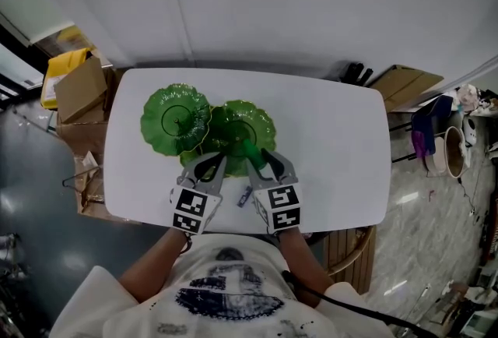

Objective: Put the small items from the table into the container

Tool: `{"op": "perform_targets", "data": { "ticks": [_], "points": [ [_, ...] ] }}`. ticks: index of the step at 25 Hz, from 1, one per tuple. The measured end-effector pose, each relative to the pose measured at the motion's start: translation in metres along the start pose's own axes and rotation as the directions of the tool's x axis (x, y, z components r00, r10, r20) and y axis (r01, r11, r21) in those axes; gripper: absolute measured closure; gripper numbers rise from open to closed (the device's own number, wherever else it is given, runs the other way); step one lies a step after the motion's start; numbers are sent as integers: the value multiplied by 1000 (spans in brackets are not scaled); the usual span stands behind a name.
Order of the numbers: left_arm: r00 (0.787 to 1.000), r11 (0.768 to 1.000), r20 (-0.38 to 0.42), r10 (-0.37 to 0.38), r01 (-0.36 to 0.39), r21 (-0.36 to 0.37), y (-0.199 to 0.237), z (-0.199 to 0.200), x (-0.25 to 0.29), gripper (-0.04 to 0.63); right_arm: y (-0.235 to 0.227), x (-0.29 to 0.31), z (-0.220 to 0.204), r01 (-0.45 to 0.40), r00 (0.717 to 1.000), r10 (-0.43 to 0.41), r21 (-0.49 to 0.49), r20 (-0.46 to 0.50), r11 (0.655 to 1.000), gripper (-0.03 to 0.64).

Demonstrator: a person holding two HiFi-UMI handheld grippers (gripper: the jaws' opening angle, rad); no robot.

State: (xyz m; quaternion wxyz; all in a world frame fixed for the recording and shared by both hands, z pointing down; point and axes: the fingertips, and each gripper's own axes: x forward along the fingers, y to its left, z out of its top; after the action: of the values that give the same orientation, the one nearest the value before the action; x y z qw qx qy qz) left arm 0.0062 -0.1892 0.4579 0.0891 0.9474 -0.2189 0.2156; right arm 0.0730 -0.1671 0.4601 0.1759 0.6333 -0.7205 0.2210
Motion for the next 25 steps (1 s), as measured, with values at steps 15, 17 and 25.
{"op": "perform_targets", "data": {
  "ticks": [15, 17, 25],
  "points": [
    [1000, 1000, -17, 5, -6, -17, 7, 0, 2, 604, 6, 16, 0, 9, 999, -14, -105, -43, 994, 452],
    [1000, 1000, -20, 8, -8, -19, 7, -1, 1, 604, 6, 18, 0, 10, 999, -15, -105, -46, 994, 449],
    [999, 998, -7, 42, -42, -43, 12, -7, 2, 604, 6, 19, 0, -17, 999, 14, -91, -35, 996, 445]
  ]
}}
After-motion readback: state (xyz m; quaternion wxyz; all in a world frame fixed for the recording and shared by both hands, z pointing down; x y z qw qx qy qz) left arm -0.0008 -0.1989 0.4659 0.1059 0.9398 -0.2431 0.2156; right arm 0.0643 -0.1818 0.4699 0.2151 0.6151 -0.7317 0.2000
